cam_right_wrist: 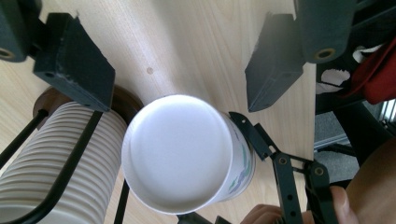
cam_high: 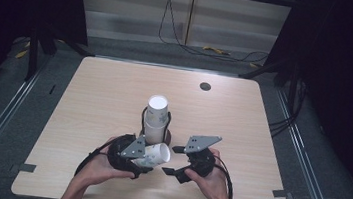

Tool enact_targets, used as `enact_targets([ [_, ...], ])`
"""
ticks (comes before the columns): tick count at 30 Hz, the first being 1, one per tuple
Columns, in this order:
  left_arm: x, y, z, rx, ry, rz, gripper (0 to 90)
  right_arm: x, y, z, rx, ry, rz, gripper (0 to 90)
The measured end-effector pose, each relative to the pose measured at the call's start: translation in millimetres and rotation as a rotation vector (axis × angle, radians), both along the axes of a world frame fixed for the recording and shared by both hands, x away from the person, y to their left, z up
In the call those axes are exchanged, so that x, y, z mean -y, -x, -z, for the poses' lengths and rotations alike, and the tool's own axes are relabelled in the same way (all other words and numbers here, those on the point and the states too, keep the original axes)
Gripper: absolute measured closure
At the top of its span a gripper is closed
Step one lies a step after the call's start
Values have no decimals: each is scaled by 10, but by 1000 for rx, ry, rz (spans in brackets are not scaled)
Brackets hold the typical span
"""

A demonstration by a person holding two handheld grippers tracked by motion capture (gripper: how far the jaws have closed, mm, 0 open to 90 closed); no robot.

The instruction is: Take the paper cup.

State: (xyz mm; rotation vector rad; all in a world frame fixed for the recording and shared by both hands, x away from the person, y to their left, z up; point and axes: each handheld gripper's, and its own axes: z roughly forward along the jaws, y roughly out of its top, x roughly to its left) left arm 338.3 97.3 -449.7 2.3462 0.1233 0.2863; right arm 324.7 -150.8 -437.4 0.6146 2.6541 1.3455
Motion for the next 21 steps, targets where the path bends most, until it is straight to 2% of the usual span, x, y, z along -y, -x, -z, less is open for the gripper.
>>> enact_targets([
  [5,16,-15,-14,-8,-36,10,296,-5,-23,21,-12,28,-9,262],
  [8,22,-16,-13,-16,-41,6,296,-13,-38,35,-22,44,-17,264],
  [12,37,-23,-4,-9,-64,9,298,-24,-53,44,-34,56,-27,265],
  [15,73,-13,-9,-8,-95,22,299,-57,-74,36,-42,69,-39,253],
  [21,102,-3,-8,-14,-111,31,299,-121,-116,25,-75,113,-62,203],
])
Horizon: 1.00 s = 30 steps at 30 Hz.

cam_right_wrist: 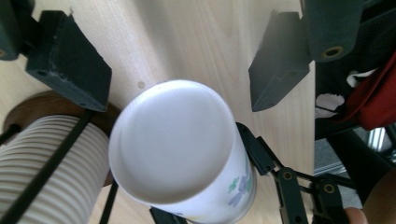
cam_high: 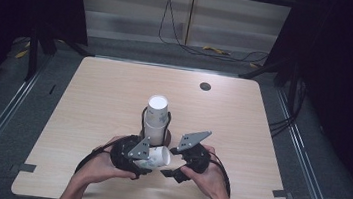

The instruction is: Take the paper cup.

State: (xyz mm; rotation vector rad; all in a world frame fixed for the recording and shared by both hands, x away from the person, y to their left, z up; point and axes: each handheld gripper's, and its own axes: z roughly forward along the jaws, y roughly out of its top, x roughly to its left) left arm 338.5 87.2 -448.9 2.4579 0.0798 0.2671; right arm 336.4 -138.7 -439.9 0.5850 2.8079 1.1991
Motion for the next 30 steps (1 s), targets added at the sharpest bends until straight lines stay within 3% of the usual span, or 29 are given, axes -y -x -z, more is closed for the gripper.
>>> enact_targets([
  [3,26,12,-4,4,-21,7,300,-15,-25,12,-36,5,-22,203],
  [14,81,20,-18,17,-52,29,303,-39,-94,11,-65,23,-36,232],
  [16,94,32,-22,13,-48,32,303,-58,-111,9,-88,23,-47,234],
  [22,133,57,-9,12,-62,42,304,-114,-135,-14,-94,38,-64,228],
  [30,156,61,8,11,-73,55,303,-158,-147,-25,-105,39,-94,295],
])
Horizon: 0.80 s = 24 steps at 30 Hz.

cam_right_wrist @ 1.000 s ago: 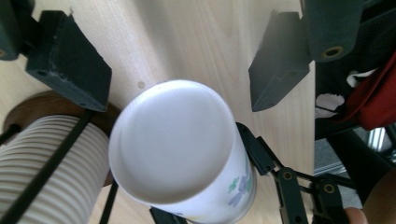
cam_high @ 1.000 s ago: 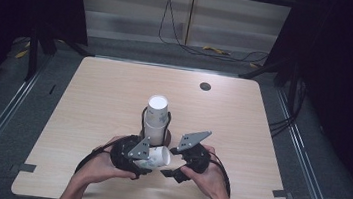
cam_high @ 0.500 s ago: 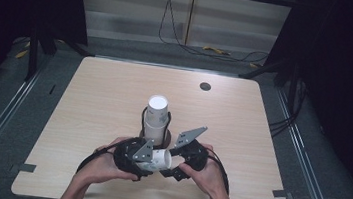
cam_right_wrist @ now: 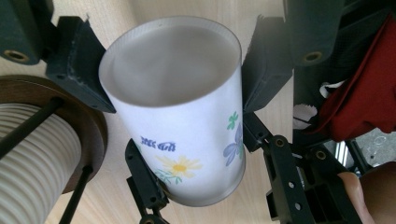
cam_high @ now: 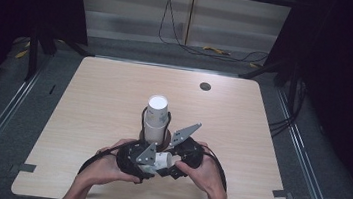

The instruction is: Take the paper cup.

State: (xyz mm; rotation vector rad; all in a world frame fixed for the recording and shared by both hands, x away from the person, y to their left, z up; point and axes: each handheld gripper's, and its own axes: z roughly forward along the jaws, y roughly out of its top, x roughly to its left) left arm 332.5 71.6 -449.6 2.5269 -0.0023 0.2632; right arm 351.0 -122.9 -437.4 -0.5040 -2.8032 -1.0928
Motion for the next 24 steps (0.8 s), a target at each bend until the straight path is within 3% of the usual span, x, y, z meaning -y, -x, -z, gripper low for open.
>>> enact_targets([
  [12,-17,6,12,0,21,8,301,-20,-12,0,-12,-5,-16,337],
  [20,-41,15,14,2,65,12,269,3,3,-28,-2,-22,-18,356],
  [24,-76,15,8,9,112,8,245,19,15,-42,7,-34,-16,363],
])
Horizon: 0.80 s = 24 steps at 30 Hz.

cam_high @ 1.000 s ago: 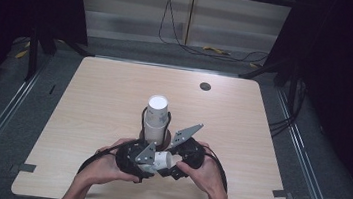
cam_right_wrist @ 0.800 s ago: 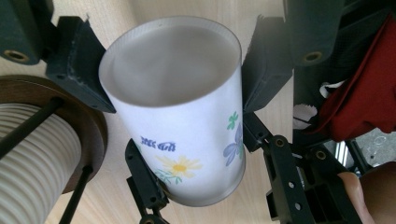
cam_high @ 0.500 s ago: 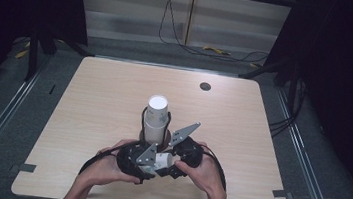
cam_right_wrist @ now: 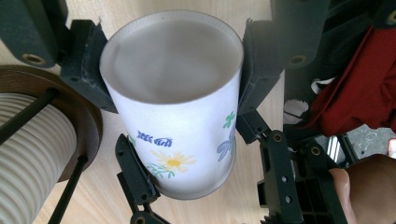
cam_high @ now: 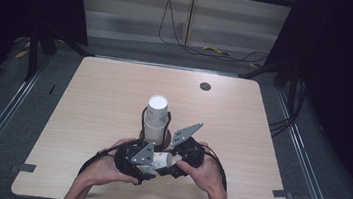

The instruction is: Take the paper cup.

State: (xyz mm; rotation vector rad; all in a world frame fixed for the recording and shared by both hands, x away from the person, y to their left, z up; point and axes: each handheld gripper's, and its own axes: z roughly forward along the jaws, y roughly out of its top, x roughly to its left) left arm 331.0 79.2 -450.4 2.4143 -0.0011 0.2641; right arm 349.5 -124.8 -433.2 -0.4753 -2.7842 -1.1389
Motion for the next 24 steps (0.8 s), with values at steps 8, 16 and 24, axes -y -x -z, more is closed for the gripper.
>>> enact_targets([
  [8,-46,-4,30,-14,95,-19,175,40,15,4,5,-21,13,364],
  [16,-121,-15,72,-32,138,-82,159,66,5,17,-2,-36,31,361],
  [24,-203,-21,83,-61,229,-99,159,137,5,48,-6,-48,70,362],
])
